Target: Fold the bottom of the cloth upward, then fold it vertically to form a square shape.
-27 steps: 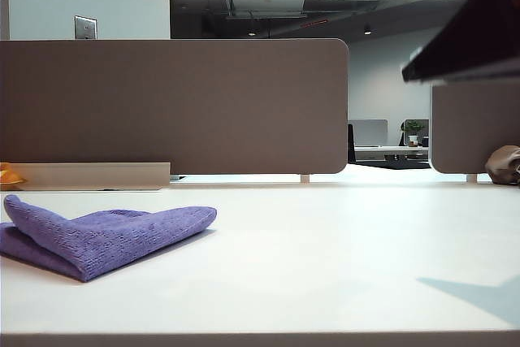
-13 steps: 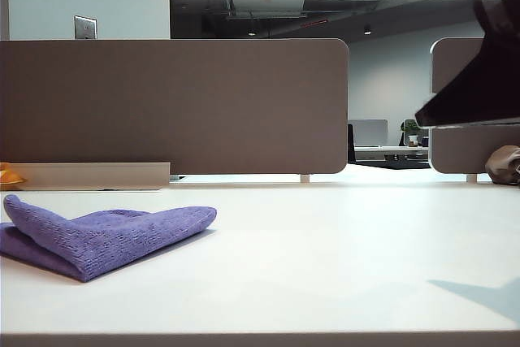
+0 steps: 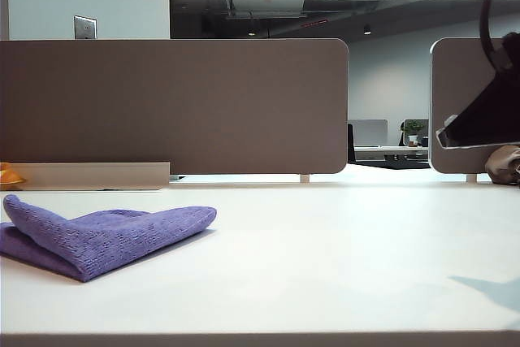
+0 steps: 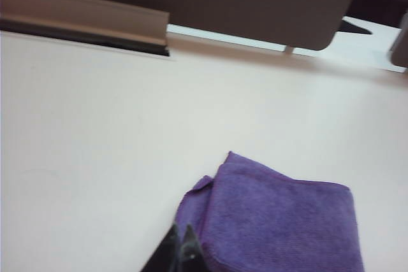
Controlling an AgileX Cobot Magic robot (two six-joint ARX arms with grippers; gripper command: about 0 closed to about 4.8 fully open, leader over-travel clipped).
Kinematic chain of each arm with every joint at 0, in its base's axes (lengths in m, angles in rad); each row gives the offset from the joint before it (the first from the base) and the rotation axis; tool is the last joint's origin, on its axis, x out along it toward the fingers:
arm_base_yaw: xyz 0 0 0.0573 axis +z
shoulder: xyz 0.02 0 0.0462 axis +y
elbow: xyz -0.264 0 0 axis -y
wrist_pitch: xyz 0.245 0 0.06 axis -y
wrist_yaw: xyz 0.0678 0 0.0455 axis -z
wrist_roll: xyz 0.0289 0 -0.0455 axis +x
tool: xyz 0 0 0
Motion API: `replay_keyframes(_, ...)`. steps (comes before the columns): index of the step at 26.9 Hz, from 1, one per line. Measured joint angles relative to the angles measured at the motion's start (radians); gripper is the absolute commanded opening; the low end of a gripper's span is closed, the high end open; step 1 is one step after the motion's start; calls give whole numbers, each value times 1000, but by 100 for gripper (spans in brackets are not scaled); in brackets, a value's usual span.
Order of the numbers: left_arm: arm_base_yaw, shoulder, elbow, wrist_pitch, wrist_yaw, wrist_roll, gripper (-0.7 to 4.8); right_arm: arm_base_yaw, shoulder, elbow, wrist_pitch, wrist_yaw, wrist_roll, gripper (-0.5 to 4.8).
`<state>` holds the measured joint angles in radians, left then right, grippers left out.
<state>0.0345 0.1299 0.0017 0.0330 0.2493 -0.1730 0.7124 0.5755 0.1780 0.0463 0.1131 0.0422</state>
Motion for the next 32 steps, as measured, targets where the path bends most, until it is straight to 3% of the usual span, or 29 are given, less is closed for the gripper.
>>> replay_keyframes(26, 0, -1, 2, 0, -34, -2, -3, 1, 0, 0, -6, -2, 0, -5)
replay_keyframes(32, 0, -3, 2, -68, -34, -2, -3, 1, 0, -18, 42, -2, 0, -5)
